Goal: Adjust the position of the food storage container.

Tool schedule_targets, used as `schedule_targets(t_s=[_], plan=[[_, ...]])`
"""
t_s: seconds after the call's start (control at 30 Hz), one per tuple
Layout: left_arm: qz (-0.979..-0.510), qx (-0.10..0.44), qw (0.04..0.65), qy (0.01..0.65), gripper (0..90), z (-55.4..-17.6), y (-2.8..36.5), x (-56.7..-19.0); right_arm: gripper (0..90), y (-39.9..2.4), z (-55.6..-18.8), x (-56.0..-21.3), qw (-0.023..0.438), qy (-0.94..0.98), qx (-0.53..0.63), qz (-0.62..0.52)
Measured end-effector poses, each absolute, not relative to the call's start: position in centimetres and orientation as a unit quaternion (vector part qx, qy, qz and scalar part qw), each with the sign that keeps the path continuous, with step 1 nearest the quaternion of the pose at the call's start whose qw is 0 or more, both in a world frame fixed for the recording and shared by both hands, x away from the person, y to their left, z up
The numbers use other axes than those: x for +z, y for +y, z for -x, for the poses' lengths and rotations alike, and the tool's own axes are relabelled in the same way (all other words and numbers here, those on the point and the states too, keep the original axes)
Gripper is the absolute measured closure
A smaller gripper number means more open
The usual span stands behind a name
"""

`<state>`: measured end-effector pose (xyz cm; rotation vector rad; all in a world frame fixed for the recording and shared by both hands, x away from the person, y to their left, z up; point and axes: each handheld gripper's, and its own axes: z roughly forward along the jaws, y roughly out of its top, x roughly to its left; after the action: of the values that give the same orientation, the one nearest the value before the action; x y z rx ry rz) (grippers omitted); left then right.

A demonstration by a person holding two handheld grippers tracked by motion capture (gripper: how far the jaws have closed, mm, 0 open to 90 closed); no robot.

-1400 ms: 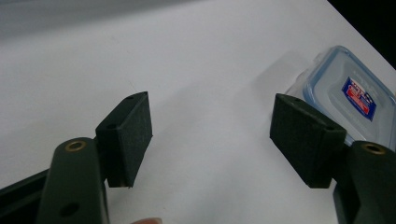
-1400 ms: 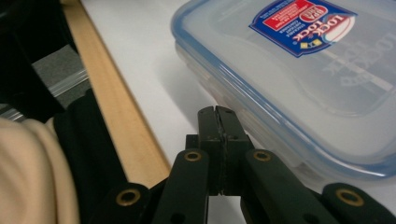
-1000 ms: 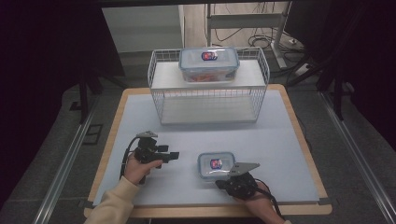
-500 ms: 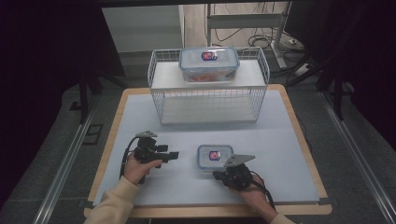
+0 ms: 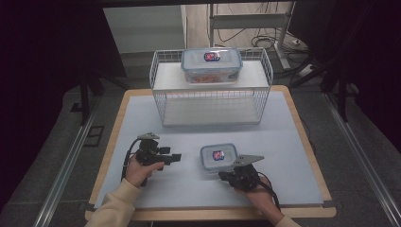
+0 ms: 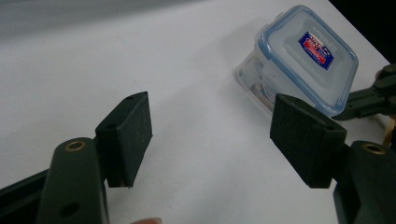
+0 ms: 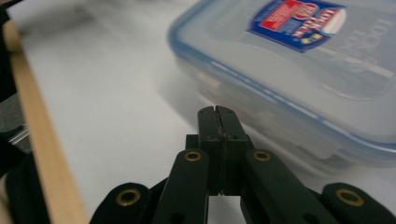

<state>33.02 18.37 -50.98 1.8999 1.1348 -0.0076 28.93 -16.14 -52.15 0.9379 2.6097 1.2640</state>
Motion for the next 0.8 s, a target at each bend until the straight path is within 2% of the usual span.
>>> schedule_targets(t_s=[0.3,0.6,0.8], plan=[[-0.766,-0.001,0.451,0.459,29.5,-32.9,18.4,-50.8,90.0,-19.9,-27.6,-49.9,0.06,0.837,0.44,-0.321],[-0.766,-0.001,0.451,0.459,29.3,-32.8,18.0,-50.7,89.9,-23.6,-29.4,-49.8,0.064,0.824,0.434,-0.358],[-0.761,0.005,0.451,0.466,28.7,-32.8,18.0,-50.6,89.8,-24.1,-30.0,-49.8,0.056,0.818,0.441,-0.366]])
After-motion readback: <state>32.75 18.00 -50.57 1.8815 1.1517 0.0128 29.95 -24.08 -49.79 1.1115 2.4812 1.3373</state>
